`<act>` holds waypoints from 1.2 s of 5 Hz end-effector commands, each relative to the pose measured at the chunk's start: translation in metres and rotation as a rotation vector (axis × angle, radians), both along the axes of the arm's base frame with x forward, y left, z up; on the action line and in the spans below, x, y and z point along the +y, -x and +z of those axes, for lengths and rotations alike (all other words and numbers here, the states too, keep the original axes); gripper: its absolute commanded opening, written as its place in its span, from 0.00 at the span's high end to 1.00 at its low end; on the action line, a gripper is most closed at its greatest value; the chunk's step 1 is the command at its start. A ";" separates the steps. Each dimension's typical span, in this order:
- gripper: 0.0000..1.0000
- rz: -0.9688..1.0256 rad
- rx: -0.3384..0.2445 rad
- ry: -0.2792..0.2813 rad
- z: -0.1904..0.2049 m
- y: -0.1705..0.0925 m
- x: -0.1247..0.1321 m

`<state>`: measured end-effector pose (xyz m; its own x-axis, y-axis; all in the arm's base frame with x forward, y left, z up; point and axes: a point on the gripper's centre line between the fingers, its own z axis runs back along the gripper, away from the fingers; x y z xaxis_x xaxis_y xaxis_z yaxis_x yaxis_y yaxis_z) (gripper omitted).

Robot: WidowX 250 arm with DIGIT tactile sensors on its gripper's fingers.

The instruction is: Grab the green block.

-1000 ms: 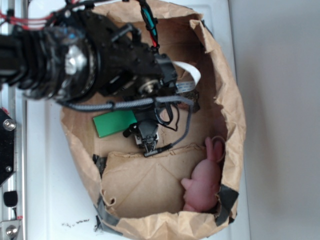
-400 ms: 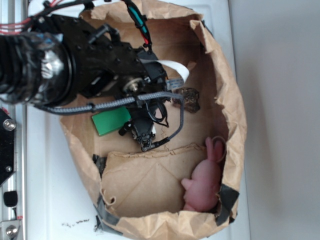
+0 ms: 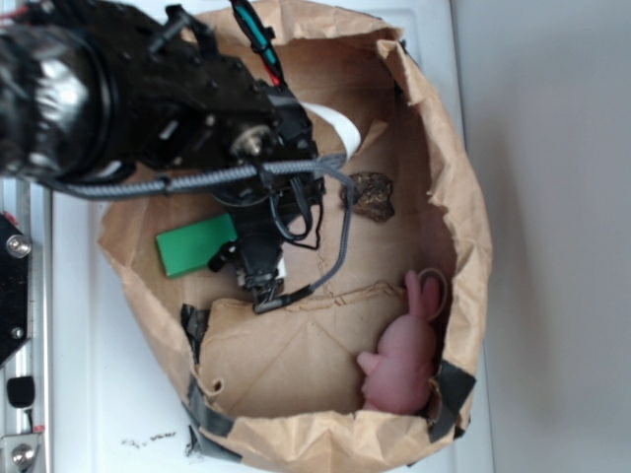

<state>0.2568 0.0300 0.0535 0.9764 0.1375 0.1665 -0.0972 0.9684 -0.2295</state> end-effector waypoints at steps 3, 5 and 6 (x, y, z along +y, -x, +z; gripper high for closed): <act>1.00 -0.101 -0.203 -0.133 0.120 -0.001 -0.037; 1.00 -0.102 -0.203 -0.144 0.121 -0.003 -0.039; 1.00 -0.112 -0.190 -0.130 0.118 -0.010 -0.037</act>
